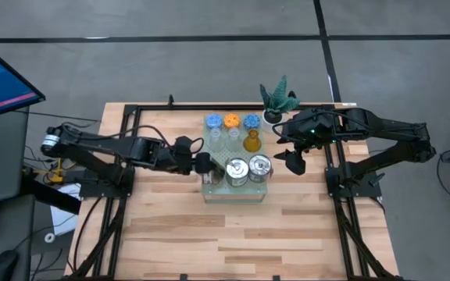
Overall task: Stock candles and holders on shelf
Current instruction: Put the silver scented candle can on the shelf aligned with the other silver scented candles, then return to Home Position
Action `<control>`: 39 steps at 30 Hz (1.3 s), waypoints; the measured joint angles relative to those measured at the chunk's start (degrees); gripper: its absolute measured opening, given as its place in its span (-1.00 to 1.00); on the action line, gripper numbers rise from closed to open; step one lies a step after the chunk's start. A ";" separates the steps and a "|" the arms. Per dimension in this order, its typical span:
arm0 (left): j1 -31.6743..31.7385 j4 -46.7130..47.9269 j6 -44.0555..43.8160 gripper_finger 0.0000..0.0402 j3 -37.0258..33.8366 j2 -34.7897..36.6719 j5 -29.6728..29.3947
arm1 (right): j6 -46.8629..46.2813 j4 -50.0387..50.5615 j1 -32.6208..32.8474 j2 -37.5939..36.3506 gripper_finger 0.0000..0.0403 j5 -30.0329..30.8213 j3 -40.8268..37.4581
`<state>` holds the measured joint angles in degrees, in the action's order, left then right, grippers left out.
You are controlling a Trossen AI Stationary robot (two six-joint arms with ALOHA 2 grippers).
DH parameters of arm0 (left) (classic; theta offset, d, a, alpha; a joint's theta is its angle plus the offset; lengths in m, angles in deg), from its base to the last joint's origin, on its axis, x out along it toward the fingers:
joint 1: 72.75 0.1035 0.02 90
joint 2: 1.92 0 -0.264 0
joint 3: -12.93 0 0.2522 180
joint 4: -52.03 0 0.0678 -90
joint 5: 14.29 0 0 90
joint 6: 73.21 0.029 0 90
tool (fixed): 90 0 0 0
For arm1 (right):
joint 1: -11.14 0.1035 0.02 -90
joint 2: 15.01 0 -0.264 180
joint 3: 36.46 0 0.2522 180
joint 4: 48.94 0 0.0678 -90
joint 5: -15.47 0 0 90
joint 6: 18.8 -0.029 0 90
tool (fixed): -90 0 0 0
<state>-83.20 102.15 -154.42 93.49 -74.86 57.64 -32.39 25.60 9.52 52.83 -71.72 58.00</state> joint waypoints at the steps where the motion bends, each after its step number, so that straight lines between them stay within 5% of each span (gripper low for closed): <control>1: 0.02 0.00 0.00 0.99 0.00 0.31 -0.05 | 0.02 0.01 0.00 0.00 0.27 0.00 0.00; 28: -0.24 -0.23 -0.02 0.99 0.09 2.89 0.54 | 0.01 -0.01 -0.01 0.02 0.27 0.00 0.00; 36: -0.61 1.26 0.11 0.99 0.09 13.01 0.53 | 0.02 -0.03 -0.02 0.02 0.27 0.01 0.00; 39: -0.59 1.27 6.85 0.95 0.09 17.22 0.51 | 0.00 -0.02 -0.01 0.02 0.27 0.00 0.00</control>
<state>-83.79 103.42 -147.57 93.58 -57.64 58.15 -32.38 25.58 9.51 52.85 -71.72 58.00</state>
